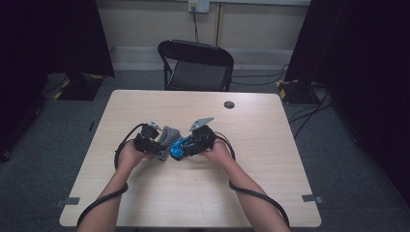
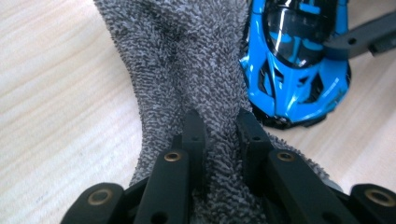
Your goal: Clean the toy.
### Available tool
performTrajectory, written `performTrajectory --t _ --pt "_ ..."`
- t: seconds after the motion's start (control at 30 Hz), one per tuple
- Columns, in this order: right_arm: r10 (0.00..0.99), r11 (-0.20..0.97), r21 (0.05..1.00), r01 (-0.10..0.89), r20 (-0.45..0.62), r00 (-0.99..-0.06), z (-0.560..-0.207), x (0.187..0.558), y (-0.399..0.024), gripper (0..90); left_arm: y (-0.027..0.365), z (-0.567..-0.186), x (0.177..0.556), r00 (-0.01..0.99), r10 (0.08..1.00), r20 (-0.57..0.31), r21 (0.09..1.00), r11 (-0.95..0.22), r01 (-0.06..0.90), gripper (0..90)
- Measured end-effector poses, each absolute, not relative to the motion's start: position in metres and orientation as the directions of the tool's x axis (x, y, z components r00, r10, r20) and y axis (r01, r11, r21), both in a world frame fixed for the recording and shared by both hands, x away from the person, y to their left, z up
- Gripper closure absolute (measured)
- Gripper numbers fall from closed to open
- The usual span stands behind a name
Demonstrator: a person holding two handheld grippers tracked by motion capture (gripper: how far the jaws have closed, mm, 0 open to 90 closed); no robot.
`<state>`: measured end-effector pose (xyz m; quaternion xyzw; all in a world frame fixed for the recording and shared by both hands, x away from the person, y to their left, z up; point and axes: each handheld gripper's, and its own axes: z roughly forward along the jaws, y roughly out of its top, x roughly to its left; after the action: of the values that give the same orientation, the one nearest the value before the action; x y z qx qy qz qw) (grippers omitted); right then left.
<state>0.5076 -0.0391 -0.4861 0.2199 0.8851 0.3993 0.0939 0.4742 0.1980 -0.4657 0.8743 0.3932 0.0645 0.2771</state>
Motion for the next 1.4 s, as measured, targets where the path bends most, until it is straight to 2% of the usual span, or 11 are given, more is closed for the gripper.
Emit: performTrajectory --t 1.07,1.4 --pt "0.458 0.586 0.749 0.310 0.009 -0.889 -0.486 0.508 -0.039 11.5 0.242 -0.452 0.426 0.661 0.740 -0.125 0.544 -0.506 0.669 76.2" --pt "0.457 0.581 0.754 0.306 0.009 -0.890 -0.487 0.508 -0.039 11.5 0.249 -0.438 0.439 0.613 0.785 -0.083 0.591 -0.457 0.665 75.9"
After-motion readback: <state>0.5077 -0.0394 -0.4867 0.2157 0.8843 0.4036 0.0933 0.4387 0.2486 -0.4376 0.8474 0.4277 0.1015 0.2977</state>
